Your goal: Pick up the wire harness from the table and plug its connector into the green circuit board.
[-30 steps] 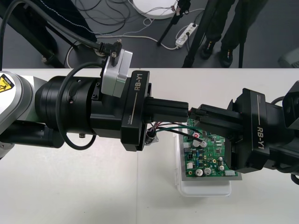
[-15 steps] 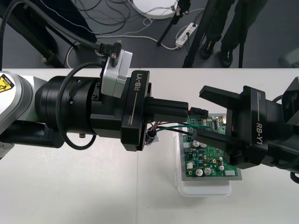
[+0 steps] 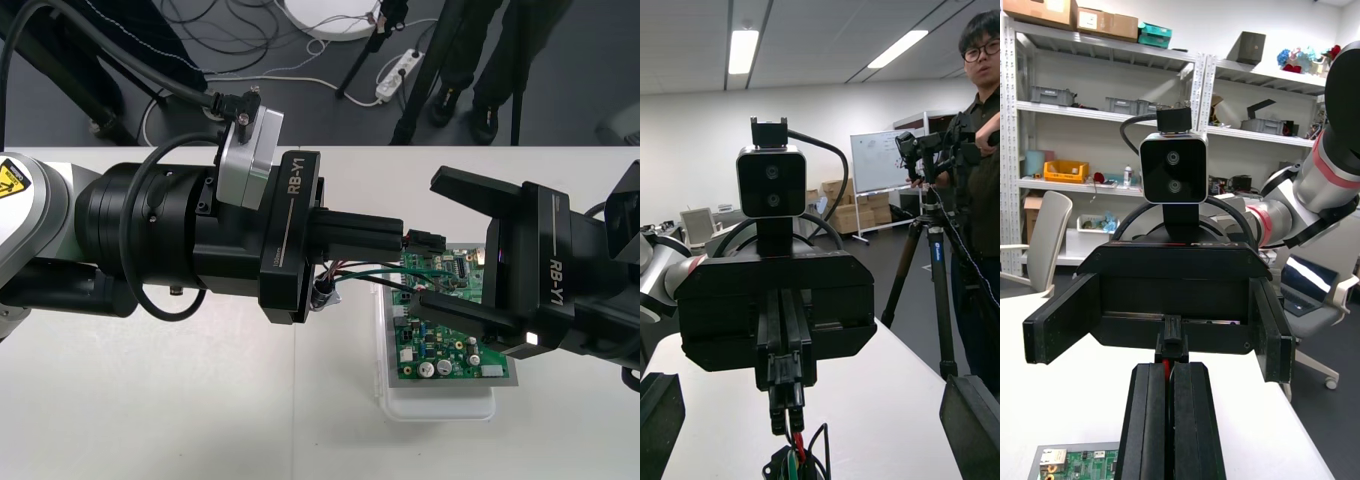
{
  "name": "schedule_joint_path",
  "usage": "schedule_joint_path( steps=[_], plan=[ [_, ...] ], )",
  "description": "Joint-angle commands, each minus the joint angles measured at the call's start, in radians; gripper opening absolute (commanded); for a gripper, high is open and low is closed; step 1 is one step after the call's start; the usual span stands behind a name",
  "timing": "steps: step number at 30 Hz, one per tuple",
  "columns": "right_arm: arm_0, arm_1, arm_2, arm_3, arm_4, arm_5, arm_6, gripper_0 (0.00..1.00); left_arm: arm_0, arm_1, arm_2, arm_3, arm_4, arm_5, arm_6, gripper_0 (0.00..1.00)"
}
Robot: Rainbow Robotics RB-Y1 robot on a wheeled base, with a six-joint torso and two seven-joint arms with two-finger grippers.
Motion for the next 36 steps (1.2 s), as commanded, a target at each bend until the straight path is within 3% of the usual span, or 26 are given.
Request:
schedule_joint_path(
  steps=[1,12,36],
  plan=[
    [0.016,-0.052,-0.028,-0.014,-0.012,0.008,-0.067,1.0,-0.013,-0.009,-0.015,0.01,0.014,0.047,-0.072,0.0],
    [0.015,-0.098,-0.059,0.028,0.023,-0.035,-0.1,1.0,0.031,0.008,-0.008,0.039,0.029,0.045,-0.105,0.0],
    [0.015,-0.098,-0.43,0.103,0.577,-0.594,-0.692,1.0,0.171,0.003,0.092,0.166,0.072,-0.162,-0.192,0.0]
  ],
)
